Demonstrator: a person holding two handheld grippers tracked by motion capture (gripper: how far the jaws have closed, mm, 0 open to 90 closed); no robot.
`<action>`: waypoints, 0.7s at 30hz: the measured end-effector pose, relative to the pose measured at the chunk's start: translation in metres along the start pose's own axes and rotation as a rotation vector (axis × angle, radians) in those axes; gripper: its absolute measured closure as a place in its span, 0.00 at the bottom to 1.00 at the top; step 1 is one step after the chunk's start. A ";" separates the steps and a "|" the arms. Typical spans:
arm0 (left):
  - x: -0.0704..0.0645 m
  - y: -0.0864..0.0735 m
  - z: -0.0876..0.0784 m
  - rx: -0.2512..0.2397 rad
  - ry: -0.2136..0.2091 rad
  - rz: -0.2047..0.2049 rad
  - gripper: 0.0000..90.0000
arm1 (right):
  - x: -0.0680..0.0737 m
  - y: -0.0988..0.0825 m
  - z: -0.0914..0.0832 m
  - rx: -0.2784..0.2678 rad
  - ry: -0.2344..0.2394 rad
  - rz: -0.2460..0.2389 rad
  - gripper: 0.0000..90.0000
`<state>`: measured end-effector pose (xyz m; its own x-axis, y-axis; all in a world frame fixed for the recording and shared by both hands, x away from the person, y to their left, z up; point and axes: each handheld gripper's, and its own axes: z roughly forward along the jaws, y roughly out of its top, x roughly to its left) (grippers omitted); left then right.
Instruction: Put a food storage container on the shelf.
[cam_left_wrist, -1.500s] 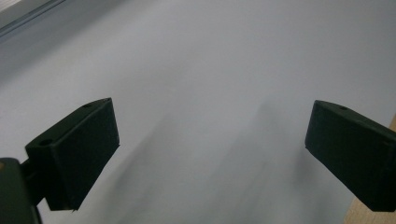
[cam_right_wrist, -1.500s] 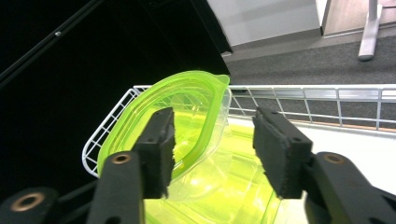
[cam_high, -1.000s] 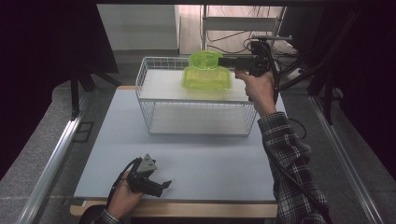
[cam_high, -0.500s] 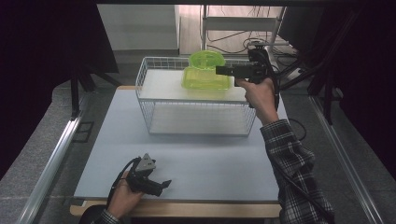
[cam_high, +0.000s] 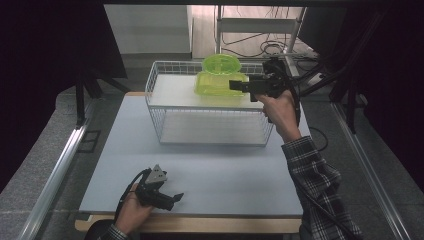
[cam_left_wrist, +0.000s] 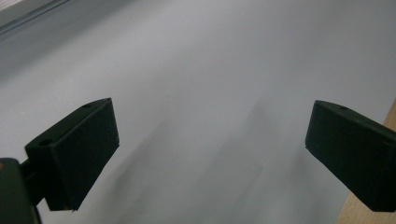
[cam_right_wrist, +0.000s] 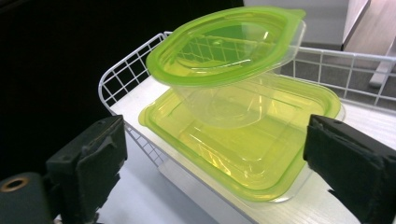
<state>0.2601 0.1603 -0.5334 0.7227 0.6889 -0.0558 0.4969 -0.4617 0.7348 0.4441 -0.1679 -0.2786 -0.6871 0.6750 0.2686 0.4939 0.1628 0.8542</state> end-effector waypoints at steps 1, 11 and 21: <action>0.000 0.000 0.000 0.003 0.000 0.001 0.03 | 0.001 -0.001 -0.001 -0.006 -0.002 -0.014 0.06; -0.001 0.000 0.002 0.016 0.003 0.016 0.03 | 0.008 -0.014 -0.005 -0.020 0.001 -0.066 0.03; -0.001 0.000 0.002 0.016 0.003 0.018 0.03 | 0.009 -0.032 -0.005 -0.003 -0.011 -0.100 0.03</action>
<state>0.2602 0.1586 -0.5347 0.7304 0.6818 -0.0406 0.4911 -0.4829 0.7250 0.4192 -0.1706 -0.3009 -0.7272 0.6632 0.1770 0.4212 0.2276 0.8779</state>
